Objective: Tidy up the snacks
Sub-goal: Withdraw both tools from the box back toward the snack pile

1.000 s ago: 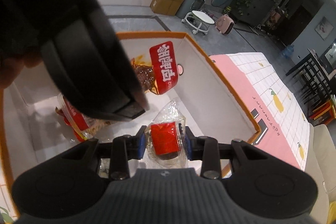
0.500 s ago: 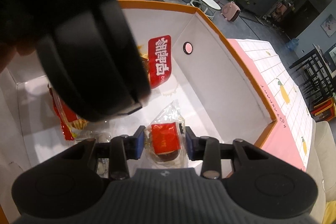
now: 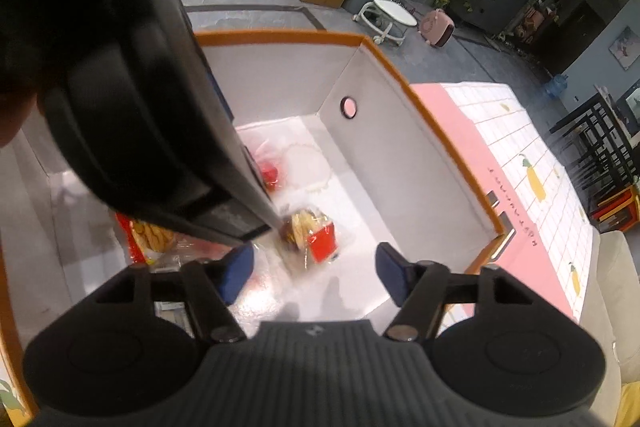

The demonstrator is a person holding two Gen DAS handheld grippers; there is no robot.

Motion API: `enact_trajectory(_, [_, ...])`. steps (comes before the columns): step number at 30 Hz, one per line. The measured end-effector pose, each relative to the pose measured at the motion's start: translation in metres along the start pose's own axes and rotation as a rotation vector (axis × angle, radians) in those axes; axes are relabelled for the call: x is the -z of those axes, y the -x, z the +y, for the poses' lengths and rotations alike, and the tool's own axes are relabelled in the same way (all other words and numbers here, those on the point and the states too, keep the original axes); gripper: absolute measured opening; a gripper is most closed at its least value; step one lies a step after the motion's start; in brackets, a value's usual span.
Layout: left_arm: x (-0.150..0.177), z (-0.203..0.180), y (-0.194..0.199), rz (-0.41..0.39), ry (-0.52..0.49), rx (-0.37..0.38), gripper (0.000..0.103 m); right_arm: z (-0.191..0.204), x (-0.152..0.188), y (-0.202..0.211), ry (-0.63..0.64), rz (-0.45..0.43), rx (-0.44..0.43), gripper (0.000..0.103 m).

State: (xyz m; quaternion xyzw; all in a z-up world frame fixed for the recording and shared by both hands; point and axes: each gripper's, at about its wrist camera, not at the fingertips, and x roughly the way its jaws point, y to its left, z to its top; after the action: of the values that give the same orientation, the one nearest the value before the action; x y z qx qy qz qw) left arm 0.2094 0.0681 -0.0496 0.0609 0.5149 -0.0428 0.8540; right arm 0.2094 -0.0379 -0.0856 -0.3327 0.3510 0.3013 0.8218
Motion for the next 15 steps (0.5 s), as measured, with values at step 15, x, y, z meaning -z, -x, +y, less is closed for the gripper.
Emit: enact_trajectory(15, [0.016, -0.021, 0.085, -0.24, 0.051, 0.022, 0.068, -0.02, 0.028, 0.091, -0.211, -0.209, 0.007, 0.091])
